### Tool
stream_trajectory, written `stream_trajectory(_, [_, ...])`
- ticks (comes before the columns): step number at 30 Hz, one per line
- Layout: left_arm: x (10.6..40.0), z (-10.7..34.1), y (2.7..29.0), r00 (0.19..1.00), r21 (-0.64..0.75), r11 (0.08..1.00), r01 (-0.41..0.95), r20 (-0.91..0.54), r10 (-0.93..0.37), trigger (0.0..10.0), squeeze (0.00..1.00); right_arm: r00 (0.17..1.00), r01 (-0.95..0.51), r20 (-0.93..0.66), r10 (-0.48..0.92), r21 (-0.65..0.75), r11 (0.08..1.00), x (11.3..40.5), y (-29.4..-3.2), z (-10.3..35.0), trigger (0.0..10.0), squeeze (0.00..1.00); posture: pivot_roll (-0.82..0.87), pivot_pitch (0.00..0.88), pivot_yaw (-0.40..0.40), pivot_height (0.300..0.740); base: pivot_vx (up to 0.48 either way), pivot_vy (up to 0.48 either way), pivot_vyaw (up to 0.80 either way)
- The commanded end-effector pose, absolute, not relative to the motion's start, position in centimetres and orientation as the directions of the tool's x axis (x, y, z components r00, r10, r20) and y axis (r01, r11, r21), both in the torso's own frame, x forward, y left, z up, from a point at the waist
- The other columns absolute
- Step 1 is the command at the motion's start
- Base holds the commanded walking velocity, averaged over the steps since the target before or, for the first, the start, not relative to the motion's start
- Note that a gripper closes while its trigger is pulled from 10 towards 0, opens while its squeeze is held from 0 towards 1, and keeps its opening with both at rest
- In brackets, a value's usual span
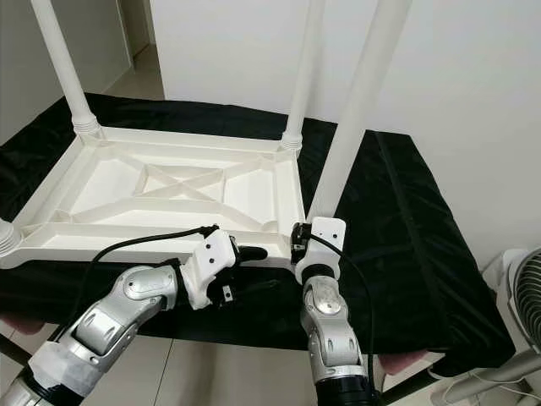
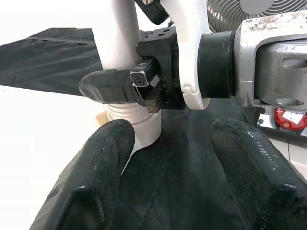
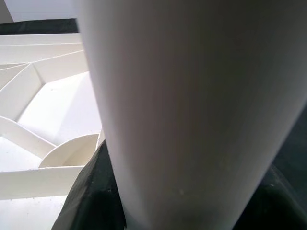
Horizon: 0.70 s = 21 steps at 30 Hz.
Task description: Building children table
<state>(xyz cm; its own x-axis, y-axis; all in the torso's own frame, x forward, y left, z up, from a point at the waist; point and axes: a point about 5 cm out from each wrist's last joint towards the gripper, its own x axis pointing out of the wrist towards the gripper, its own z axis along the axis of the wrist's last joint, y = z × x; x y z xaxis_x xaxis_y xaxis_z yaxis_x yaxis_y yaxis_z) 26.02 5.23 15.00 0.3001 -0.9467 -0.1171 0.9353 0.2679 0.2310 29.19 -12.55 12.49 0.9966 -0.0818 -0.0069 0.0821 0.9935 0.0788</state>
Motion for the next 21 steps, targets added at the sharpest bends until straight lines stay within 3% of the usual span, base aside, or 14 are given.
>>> stream_trajectory(1, [25.5,14.7,5.0,0.226,0.232,0.189,0.954,-0.144,-0.963,10.0,0.00,0.986,0.142,-0.104,-0.129,0.133,0.981,28.5,-12.4,10.7,10.0,0.00,-0.11,0.000,-0.066,0.740,0.000,0.000,0.00])
stream_trajectory(4, [25.5,14.8,5.0,0.226,0.233,0.189,0.954,-0.145,-0.963,10.0,0.00,0.987,0.139,-0.099,-0.127,0.124,0.982,28.5,-12.4,10.9,10.0,0.00,-0.11,0.000,-0.066,0.740,0.000,0.000,0.00])
stream_trajectory(5, [25.6,14.8,5.0,0.226,0.234,0.189,0.954,-0.144,-0.963,10.0,0.00,0.990,0.125,-0.081,-0.116,0.129,0.984,28.5,-12.5,11.1,10.0,1.00,-0.10,0.000,-0.064,0.740,0.000,0.000,0.00])
stream_trajectory(12, [25.5,14.8,4.9,0.224,0.235,0.186,0.954,-0.145,-0.964,10.0,0.00,1.000,0.023,-0.021,-0.021,0.123,0.992,28.8,-13.0,12.3,10.0,1.00,-0.10,0.000,-0.064,0.740,0.000,0.000,0.00])
stream_trajectory(13, [25.4,14.8,4.8,0.223,0.235,0.186,0.954,-0.144,-0.964,10.0,0.00,1.000,-0.026,-0.006,0.027,0.106,0.994,28.9,-13.3,12.6,10.0,0.00,-0.11,0.000,-0.065,0.740,0.000,0.000,0.00])
stream_trajectory(17, [25.4,14.9,4.8,0.223,0.236,0.186,0.954,-0.144,-0.964,10.0,0.00,0.983,-0.184,0.018,0.184,0.061,0.981,29.0,-14.0,13.2,10.0,0.00,-0.10,0.000,-0.065,0.740,0.000,0.000,0.00])
stream_trajectory(19, [25.4,14.9,4.8,0.223,0.236,0.186,0.954,-0.144,-0.964,10.0,0.00,0.983,-0.184,0.018,0.184,0.061,0.981,29.0,-14.0,13.2,10.0,0.00,-0.10,0.000,-0.065,0.740,0.000,0.000,0.00])
stream_trajectory(20, [25.4,14.9,4.8,0.225,0.236,0.187,0.954,-0.142,-0.964,10.0,0.00,0.950,-0.309,0.031,0.310,-0.028,0.951,29.1,-14.3,13.6,10.0,0.00,-0.11,0.000,-0.057,0.740,0.000,0.000,0.00])
stream_trajectory(21, [25.4,14.9,4.8,0.225,0.236,0.187,0.954,-0.142,-0.964,10.0,0.00,0.950,-0.309,0.031,0.310,-0.028,0.951,29.1,-14.3,13.6,10.0,0.00,-0.11,0.000,-0.057,0.740,0.000,0.000,0.00])
